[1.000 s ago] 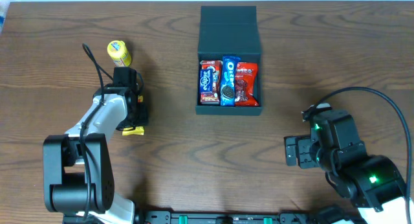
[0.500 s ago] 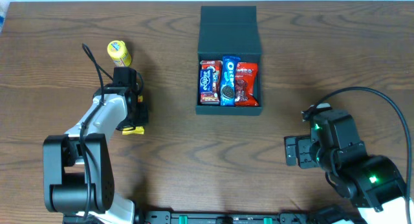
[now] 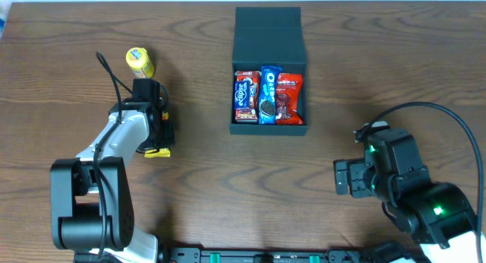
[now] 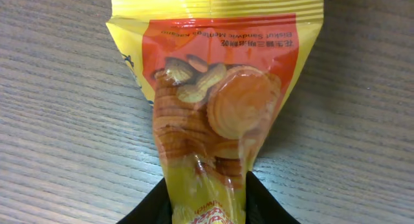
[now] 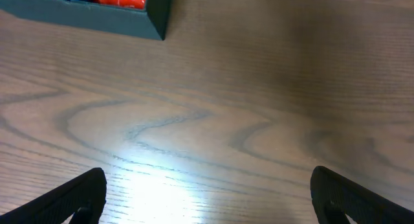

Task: Pack container
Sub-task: 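Carry the peanut bag over the box and lower it inside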

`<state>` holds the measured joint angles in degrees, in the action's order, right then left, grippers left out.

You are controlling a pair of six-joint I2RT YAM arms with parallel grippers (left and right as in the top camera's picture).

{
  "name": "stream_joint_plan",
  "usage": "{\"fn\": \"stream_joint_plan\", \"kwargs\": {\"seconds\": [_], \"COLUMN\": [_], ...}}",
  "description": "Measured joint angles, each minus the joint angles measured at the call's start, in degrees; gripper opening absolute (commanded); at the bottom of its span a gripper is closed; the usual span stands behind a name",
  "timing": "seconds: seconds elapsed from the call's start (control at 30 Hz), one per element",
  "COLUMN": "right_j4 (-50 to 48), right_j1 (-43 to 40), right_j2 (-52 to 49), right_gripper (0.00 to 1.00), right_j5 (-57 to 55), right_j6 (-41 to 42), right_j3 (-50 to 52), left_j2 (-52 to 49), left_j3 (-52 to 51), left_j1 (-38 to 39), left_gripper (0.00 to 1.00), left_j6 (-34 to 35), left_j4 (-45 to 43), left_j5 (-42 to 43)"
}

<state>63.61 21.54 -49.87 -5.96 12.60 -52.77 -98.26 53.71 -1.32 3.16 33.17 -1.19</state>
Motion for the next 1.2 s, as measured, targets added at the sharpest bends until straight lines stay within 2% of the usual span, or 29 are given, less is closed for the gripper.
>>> {"fn": "stream_joint_plan", "kwargs": {"seconds": [0.23, 0.3, 0.43, 0.6, 0.83, 1.03, 1.2], "right_j4": [0.0, 0.02, 0.0, 0.02, 0.02, 0.02, 0.0], "right_j1": [0.0, 0.0, 0.0, 0.0, 0.0, 0.0, 0.0], "right_j2": [0.0, 0.0, 0.0, 0.0, 0.0, 0.0, 0.0], "right_gripper": [0.99, 0.99, 0.99, 0.99, 0.99, 0.99, 0.99], "right_j5": [-0.02, -0.02, 0.0, 0.0, 0.0, -0.02, -0.02], "right_j6": [0.0, 0.0, 0.0, 0.0, 0.0, 0.0, 0.0], "right_j3": [0.0, 0.0, 0.0, 0.0, 0.0, 0.0, 0.0], "left_j2": [0.31, 0.74, 3.52, 9.25, 17.27, 19.54, 19.54], "left_j3": [0.44, 0.44, 1.09, 3.87, 9.73, 14.4, 17.97], "left_j1": [0.02, 0.02, 0.15, 1.22, 4.31, 10.19, 20.06], "left_gripper": [0.26, 0.2, 0.18, 0.06, 0.07, 0.06, 0.06], "left_j6": [0.02, 0.09, 1.05, 2.19, 4.81, 8.55, 12.39], "left_j4": [2.01, 2.89, 4.61, 7.98, 13.57, 16.02, 13.49], "left_j5": [2.27, 2.75, 3.69, 4.04, 4.26, 4.9, 4.22]}}
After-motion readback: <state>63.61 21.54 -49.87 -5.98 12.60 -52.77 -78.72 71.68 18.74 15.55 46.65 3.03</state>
